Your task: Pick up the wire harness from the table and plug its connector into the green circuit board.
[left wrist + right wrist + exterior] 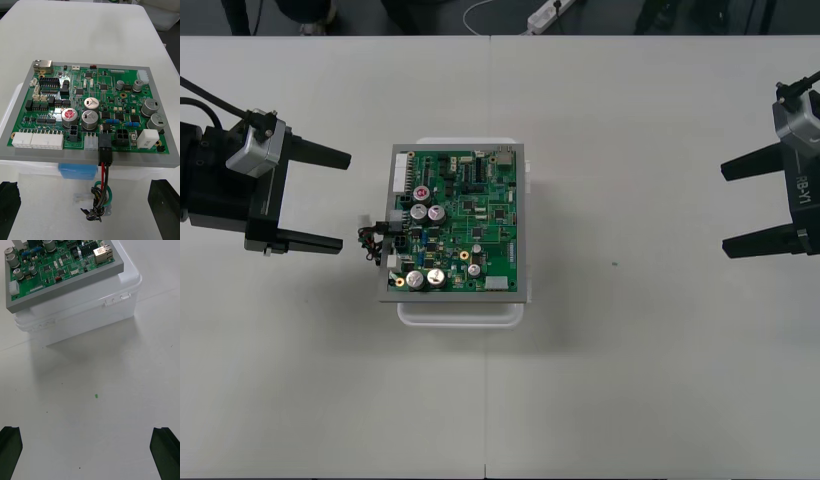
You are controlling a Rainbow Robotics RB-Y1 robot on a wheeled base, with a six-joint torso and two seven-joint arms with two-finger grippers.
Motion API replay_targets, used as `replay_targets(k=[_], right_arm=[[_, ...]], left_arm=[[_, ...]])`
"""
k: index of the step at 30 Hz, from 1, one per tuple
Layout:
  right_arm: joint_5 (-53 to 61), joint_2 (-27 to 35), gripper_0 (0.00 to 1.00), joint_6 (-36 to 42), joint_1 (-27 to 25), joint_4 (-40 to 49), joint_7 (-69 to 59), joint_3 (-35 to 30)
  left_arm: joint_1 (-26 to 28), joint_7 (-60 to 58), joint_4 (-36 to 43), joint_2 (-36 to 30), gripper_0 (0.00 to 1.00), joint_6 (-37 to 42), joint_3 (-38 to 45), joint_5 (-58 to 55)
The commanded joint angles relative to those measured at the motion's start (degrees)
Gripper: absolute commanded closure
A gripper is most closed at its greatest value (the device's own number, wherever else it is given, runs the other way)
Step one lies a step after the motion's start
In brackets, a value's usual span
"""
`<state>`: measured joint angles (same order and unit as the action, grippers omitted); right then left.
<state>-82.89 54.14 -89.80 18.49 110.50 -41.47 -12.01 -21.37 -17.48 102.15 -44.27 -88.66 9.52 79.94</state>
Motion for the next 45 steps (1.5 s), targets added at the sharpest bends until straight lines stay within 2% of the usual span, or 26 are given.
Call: replay_targets(k=[1,19,26,45], right_arm=[[0.89,-0.79,0.0,-0.2,-0.74,0.6,3.76,-2.14],[-2.62,-0.79,0.0,-0.2,-2.05,7.28,5.7,-2.05],[-4.12,-0.79,0.0,-0.2,-2.05,7.19,13.08,-2.05],[-4.64,-0.79,0.0,-0.2,-2.41,6.93,12.9,-2.05]], left_arm=[[-1.66,-0.19,1.57,-0.37,0.0,-1.34,-0.38,-0.75],[-1.66,-0.19,1.57,-0.37,0.0,-1.34,-0.38,-0.75],[-1.66,-0.19,1.57,-0.37,0.0,-1.34,-0.38,-0.75],[-1.66,-0.19,1.57,-0.37,0.0,-1.34,-0.38,-0.75]])
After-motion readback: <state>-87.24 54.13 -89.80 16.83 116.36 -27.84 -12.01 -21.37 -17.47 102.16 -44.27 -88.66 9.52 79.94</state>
